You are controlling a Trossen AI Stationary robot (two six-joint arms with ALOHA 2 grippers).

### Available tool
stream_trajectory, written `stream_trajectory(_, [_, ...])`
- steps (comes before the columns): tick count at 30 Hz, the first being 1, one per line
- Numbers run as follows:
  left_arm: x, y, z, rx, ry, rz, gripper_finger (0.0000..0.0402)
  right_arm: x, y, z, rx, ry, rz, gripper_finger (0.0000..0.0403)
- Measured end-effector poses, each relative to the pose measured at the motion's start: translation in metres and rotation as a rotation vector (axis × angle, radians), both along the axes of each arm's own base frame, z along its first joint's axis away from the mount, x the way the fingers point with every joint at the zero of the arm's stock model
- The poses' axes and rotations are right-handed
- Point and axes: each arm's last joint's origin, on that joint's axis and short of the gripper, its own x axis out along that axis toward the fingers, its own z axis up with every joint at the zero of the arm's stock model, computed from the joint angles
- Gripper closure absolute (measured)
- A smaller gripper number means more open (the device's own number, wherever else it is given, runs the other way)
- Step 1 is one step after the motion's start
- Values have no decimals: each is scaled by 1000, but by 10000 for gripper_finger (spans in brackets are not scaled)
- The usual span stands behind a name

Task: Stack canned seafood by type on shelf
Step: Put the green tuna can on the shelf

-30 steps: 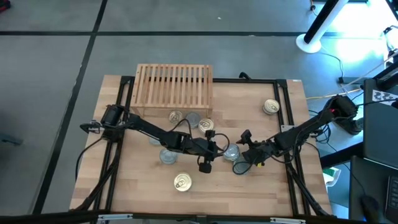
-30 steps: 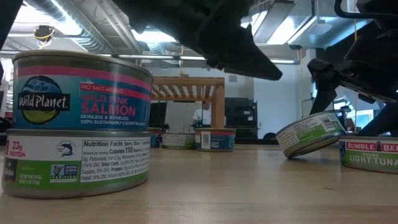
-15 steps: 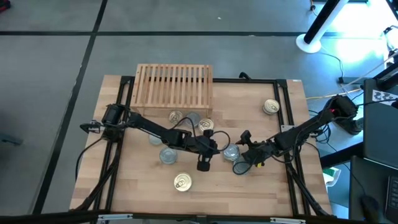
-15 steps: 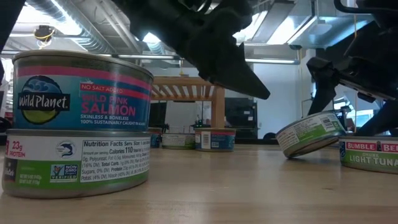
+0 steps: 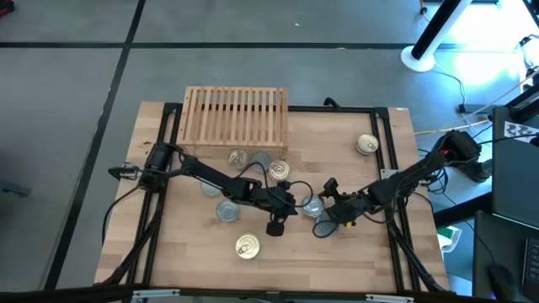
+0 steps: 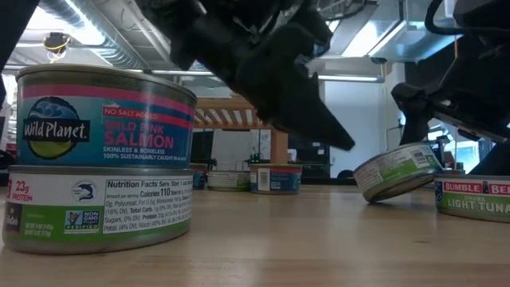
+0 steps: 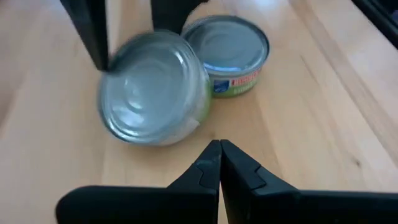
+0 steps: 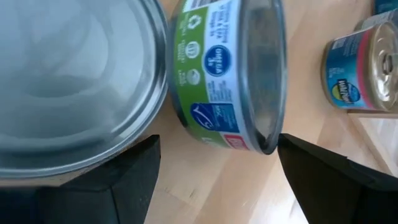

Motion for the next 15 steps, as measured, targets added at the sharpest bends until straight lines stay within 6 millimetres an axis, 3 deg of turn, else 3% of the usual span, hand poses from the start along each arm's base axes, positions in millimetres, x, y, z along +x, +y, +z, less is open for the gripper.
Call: stream_trajectory(15, [0,15,-4,-28,42,18,400,6,3,-2,-1,-49,-13,84])
